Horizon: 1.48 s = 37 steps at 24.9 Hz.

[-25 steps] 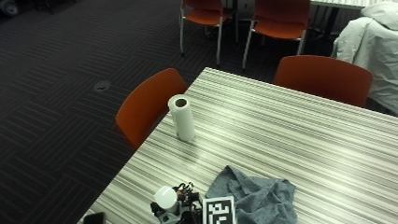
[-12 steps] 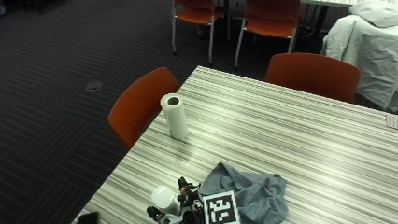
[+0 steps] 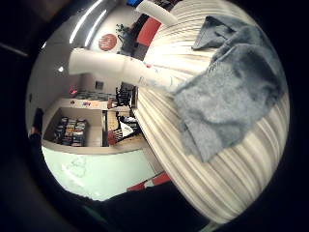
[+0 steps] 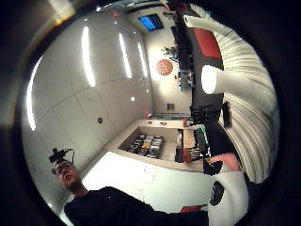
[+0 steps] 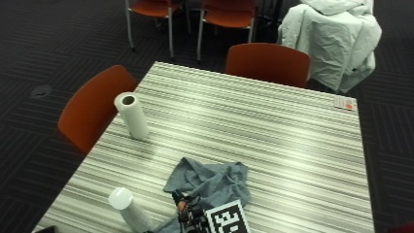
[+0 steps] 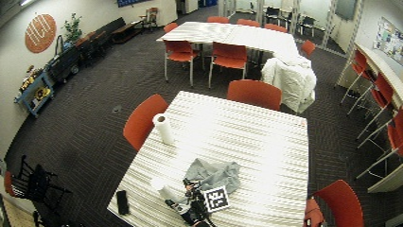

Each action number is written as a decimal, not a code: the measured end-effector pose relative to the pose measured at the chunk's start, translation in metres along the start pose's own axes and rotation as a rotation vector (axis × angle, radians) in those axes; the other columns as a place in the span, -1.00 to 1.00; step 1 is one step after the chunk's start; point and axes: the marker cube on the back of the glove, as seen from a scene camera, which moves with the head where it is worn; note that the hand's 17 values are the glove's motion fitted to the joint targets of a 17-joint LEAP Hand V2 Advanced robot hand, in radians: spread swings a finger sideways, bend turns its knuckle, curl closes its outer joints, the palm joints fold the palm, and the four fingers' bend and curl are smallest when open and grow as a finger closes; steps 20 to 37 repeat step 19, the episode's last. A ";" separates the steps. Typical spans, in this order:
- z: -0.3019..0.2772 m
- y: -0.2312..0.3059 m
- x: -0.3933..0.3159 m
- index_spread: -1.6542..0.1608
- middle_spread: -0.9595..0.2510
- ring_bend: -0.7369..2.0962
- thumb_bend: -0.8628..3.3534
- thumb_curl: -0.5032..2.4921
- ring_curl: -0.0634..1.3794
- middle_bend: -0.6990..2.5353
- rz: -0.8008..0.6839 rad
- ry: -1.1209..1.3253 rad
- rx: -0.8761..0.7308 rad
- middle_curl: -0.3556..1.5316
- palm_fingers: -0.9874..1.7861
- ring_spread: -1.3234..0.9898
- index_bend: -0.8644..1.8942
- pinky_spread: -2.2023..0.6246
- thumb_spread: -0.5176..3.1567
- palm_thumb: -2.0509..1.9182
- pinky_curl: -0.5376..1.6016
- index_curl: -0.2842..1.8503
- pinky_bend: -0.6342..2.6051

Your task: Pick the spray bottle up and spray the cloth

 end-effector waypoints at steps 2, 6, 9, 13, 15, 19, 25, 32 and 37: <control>0.003 0.005 -0.015 0.44 0.46 -0.25 -0.60 -0.32 -0.31 -0.45 -0.063 -0.036 -0.022 -0.15 -0.17 0.16 -0.27 0.65 -0.24 0.53 -0.24 -0.39 -0.42; 0.013 0.022 -0.041 0.43 0.46 -0.25 -0.60 -0.32 -0.32 -0.45 -0.123 -0.103 -0.059 -0.16 -0.17 0.17 -0.27 0.66 -0.23 0.52 -0.23 -0.40 -0.42; 0.020 0.025 -0.051 0.43 0.46 -0.25 -0.60 -0.33 -0.33 -0.45 -0.129 -0.095 -0.108 -0.17 -0.17 0.17 -0.27 0.66 -0.23 0.52 -0.22 -0.41 -0.41; 0.033 0.019 -0.060 0.43 0.46 -0.26 -0.60 -0.33 -0.33 -0.45 -0.099 -0.076 -0.170 -0.18 -0.17 0.19 -0.26 0.66 -0.22 0.52 -0.21 -0.41 -0.42; 0.038 0.015 -0.066 0.43 0.46 -0.26 -0.60 -0.33 -0.34 -0.45 -0.138 -0.072 -0.191 -0.18 -0.17 0.19 -0.26 0.67 -0.22 0.52 -0.21 -0.42 -0.42; 0.040 0.005 -0.073 0.43 0.46 -0.25 -0.60 -0.33 -0.34 -0.45 -0.277 -0.030 -0.201 -0.19 -0.17 0.20 -0.26 0.67 -0.21 0.52 -0.21 -0.42 -0.42; 0.040 0.005 -0.073 0.43 0.46 -0.25 -0.60 -0.33 -0.34 -0.45 -0.277 -0.030 -0.201 -0.19 -0.17 0.20 -0.26 0.67 -0.21 0.52 -0.21 -0.42 -0.42; 0.040 0.005 -0.073 0.43 0.46 -0.25 -0.60 -0.33 -0.34 -0.45 -0.277 -0.030 -0.201 -0.19 -0.17 0.20 -0.26 0.67 -0.21 0.52 -0.21 -0.42 -0.42; 0.040 0.005 -0.073 0.43 0.46 -0.25 -0.60 -0.33 -0.34 -0.45 -0.277 -0.030 -0.201 -0.19 -0.17 0.20 -0.26 0.67 -0.21 0.52 -0.21 -0.42 -0.42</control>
